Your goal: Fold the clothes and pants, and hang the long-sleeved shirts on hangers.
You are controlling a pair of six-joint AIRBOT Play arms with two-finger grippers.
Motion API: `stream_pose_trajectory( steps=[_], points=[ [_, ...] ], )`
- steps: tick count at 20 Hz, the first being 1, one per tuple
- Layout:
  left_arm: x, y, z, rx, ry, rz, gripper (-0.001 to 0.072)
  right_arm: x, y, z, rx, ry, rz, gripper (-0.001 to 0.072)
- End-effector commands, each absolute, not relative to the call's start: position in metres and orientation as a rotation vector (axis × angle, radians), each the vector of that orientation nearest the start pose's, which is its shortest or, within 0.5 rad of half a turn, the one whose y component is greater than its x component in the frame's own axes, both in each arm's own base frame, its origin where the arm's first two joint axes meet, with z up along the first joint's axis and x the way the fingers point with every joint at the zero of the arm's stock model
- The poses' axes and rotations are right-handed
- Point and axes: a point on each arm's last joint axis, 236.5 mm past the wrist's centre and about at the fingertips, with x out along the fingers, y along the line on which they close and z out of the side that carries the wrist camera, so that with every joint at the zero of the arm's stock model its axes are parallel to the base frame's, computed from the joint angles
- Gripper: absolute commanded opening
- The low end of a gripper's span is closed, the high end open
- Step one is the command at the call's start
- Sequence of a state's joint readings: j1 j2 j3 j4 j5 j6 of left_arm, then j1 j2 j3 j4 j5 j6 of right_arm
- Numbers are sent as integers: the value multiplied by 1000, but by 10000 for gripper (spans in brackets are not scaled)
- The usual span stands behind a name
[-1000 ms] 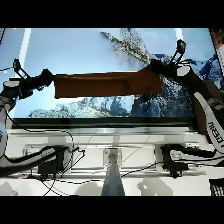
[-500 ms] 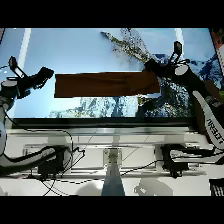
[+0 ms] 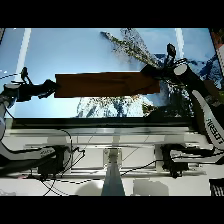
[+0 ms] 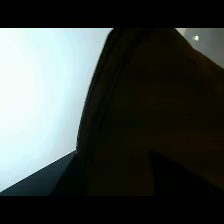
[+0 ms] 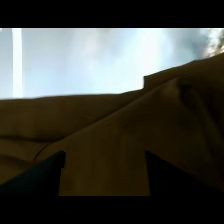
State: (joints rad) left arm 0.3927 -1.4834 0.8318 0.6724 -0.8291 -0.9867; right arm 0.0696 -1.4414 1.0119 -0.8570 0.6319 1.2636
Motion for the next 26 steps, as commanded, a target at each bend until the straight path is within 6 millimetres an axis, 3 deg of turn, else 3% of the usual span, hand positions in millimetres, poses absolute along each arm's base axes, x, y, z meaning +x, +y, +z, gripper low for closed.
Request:
stream_pose_trajectory(
  steps=[1, 2, 3, 4, 5, 7, 10, 13, 17, 20, 23, 25, 26],
  points=[
    [397, -17, -115, -579, 1172, -245, 487, 446, 152, -27, 333, 1009, 402, 535],
    [405, -23, -113, -547, 1153, -249, 453, 447, 164, -21, 318, 993, 424, 455],
    [413, -28, -109, -523, 1133, -256, 333, 447, 176, -16, 304, 980, 446, 216],
    [421, -33, -100, -505, 1117, -277, 148, 447, 188, -12, 293, 965, 464, 22],
    [427, -40, -88, -492, 1107, -316, 16, 447, 198, -10, 280, 946, 476, 13],
    [434, -54, -52, -470, 1088, -414, 18, 445, 220, -6, 257, 914, 504, 12],
    [437, -72, 30, -433, 1027, -559, 18, 436, 253, -2, 248, 896, 547, 12],
    [412, -89, 108, -410, 992, -652, 18, 425, 291, 2, 270, 911, 597, 12],
    [381, -98, 180, -323, 843, -667, 18, 407, 372, 4, 277, 928, 723, 12],
    [365, -103, 208, -276, 773, -674, 18, 382, 441, -10, 226, 941, 834, 12],
    [360, -112, 212, -260, 765, -695, 19, 347, 495, -13, 188, 959, 945, 12],
    [360, -120, 207, -260, 783, -717, 19, 337, 508, -5, 126, 915, 989, 12],
    [361, -125, 203, -261, 796, -730, 19, 339, 506, -2, 44, 873, 1008, 13]
  ],
)
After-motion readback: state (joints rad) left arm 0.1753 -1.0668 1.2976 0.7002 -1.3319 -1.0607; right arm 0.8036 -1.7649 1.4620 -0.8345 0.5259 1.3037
